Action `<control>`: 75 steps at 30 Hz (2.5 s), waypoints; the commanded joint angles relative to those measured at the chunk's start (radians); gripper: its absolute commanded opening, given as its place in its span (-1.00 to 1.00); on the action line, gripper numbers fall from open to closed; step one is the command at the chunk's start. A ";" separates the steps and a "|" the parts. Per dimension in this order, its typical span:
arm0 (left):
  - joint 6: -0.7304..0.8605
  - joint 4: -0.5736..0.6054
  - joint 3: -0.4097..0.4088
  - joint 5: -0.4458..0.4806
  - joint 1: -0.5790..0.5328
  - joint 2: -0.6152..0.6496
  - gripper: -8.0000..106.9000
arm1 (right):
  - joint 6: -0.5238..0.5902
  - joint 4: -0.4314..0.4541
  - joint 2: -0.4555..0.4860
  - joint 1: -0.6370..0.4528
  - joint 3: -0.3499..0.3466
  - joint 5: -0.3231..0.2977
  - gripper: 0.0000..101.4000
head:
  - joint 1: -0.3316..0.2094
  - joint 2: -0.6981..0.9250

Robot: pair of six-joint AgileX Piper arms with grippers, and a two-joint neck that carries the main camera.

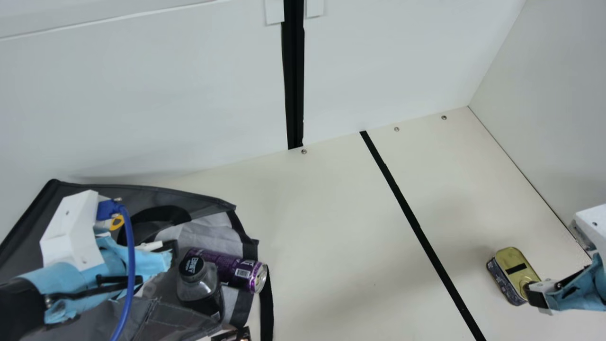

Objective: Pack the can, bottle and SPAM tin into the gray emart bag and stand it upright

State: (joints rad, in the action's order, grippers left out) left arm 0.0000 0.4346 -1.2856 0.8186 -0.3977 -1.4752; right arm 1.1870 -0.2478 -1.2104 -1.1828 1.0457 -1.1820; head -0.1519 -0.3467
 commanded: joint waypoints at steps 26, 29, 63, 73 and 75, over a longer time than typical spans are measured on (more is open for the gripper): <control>0.000 0.000 0.000 0.000 0.000 0.000 -1.00 | 0.011 0.029 -0.181 0.066 -0.116 0.214 0.87 | -0.023 -0.002; 0.000 0.000 0.000 0.000 0.000 0.000 -1.00 | 0.006 0.031 -0.199 0.078 -0.121 0.234 0.87 | -0.023 -0.002; 0.000 0.000 0.000 0.000 0.000 0.000 -1.00 | -0.105 0.054 -0.363 0.220 -0.128 0.404 -0.58 | -0.023 -0.002; 0.000 0.000 0.000 0.000 0.000 0.000 -1.00 | -0.098 0.039 -0.325 0.232 -0.120 0.376 -1.00 | -0.023 -0.002; 0.000 0.000 0.000 0.000 0.000 0.000 -1.00 | -0.089 0.035 -0.314 0.238 -0.119 0.367 -1.00 | -0.023 -0.002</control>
State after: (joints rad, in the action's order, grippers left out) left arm 0.0000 0.4346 -1.2856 0.8186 -0.3977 -1.4752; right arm 1.0912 -0.2139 -1.5283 -0.9464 0.9262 -0.8090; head -0.1519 -0.3467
